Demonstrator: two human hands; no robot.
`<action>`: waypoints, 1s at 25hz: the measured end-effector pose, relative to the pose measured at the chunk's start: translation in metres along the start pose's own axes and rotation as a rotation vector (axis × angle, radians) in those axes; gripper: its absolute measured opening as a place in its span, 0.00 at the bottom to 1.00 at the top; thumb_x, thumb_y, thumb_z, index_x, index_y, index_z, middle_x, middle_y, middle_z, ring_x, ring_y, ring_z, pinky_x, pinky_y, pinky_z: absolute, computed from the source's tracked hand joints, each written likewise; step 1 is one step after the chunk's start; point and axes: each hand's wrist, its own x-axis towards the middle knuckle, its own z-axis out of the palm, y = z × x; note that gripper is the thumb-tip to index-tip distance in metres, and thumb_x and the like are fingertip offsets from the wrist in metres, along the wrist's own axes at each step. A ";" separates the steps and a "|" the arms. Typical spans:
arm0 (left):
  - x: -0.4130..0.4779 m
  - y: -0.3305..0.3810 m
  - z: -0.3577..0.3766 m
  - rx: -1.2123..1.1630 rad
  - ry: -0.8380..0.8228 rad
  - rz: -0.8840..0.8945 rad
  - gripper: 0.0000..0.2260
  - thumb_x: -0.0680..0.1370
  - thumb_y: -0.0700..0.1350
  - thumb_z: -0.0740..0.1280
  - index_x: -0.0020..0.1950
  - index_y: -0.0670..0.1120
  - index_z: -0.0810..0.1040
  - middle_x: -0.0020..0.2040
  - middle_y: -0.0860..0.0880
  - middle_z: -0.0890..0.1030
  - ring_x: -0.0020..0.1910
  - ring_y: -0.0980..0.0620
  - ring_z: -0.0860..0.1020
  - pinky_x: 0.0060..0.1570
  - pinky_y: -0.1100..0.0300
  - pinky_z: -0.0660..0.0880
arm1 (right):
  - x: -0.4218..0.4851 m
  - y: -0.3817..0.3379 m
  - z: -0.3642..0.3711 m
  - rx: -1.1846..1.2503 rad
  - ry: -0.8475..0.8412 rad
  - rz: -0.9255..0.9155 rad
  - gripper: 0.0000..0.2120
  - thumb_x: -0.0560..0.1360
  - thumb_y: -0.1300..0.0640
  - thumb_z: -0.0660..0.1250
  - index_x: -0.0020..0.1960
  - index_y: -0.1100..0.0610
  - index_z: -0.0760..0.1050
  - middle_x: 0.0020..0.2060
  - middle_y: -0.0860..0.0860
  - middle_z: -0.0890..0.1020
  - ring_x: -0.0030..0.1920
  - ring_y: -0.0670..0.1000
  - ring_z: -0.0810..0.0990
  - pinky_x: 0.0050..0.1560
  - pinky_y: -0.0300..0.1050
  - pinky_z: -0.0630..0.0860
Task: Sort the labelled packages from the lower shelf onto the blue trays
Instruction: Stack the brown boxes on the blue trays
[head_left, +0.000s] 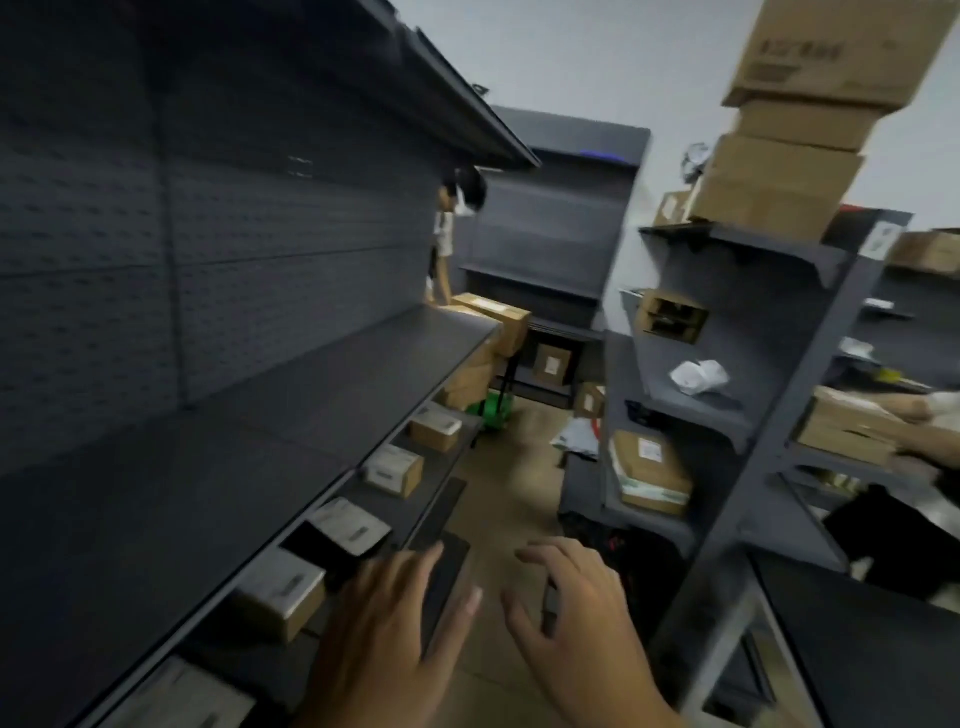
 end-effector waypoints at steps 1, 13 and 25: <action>0.022 -0.005 0.003 -0.063 -0.014 -0.016 0.41 0.69 0.78 0.37 0.79 0.64 0.60 0.74 0.64 0.66 0.75 0.58 0.63 0.71 0.59 0.63 | 0.014 0.012 0.009 0.008 0.004 0.014 0.18 0.72 0.40 0.69 0.61 0.41 0.75 0.56 0.36 0.74 0.60 0.40 0.72 0.59 0.37 0.66; 0.263 -0.028 0.153 0.158 -0.081 -0.231 0.40 0.73 0.77 0.40 0.79 0.59 0.60 0.76 0.57 0.66 0.73 0.52 0.63 0.71 0.52 0.64 | 0.248 0.203 0.114 0.073 -0.101 -0.030 0.17 0.77 0.38 0.64 0.63 0.42 0.74 0.56 0.41 0.75 0.60 0.47 0.73 0.58 0.44 0.69; 0.436 -0.087 0.255 0.207 -0.027 -0.585 0.39 0.74 0.76 0.44 0.79 0.58 0.61 0.76 0.56 0.67 0.75 0.53 0.63 0.73 0.52 0.63 | 0.469 0.297 0.212 0.121 -0.303 -0.231 0.16 0.75 0.41 0.68 0.61 0.45 0.77 0.56 0.44 0.78 0.57 0.50 0.76 0.56 0.50 0.73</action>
